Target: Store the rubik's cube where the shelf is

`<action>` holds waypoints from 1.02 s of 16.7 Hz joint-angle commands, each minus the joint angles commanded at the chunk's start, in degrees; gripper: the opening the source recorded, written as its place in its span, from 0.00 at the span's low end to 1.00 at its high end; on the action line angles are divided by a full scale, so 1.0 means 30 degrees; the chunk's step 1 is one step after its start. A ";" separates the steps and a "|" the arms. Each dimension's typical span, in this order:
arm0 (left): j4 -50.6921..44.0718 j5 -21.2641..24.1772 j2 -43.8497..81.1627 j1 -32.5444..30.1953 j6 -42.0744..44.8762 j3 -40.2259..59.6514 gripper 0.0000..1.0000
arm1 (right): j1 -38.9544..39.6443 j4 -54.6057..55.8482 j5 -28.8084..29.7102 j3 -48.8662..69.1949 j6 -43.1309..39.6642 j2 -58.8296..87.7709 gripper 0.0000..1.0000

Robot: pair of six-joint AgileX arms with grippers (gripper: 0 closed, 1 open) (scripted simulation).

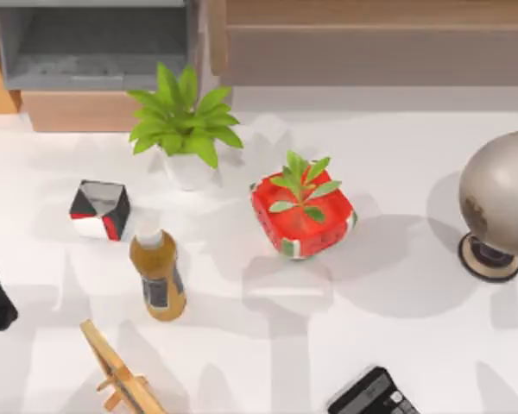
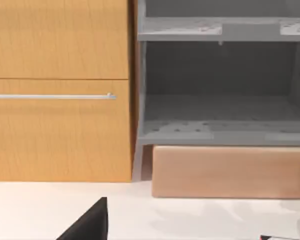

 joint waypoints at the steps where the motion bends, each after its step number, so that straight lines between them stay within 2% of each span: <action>1: 0.0000 0.0000 0.0000 0.0000 0.0000 0.0000 1.00 | 0.0000 0.0000 0.0000 0.0000 0.0000 0.0000 1.00; 4: 0.0268 0.0205 0.0508 0.0068 0.0381 0.0227 1.00 | 0.0000 0.0000 0.0000 0.0000 0.0000 0.0000 1.00; 8: 0.1880 0.1181 0.3603 0.0696 0.2660 0.1604 1.00 | 0.0000 0.0000 0.0000 0.0000 0.0000 0.0000 1.00; 12: 0.4673 0.2533 0.9050 0.1987 0.6583 0.4044 1.00 | 0.0000 0.0000 0.0000 0.0000 0.0000 0.0000 1.00; 17: 0.9231 0.4466 1.7901 0.3969 1.2871 0.8157 1.00 | 0.0000 0.0000 0.0000 0.0000 0.0000 0.0000 1.00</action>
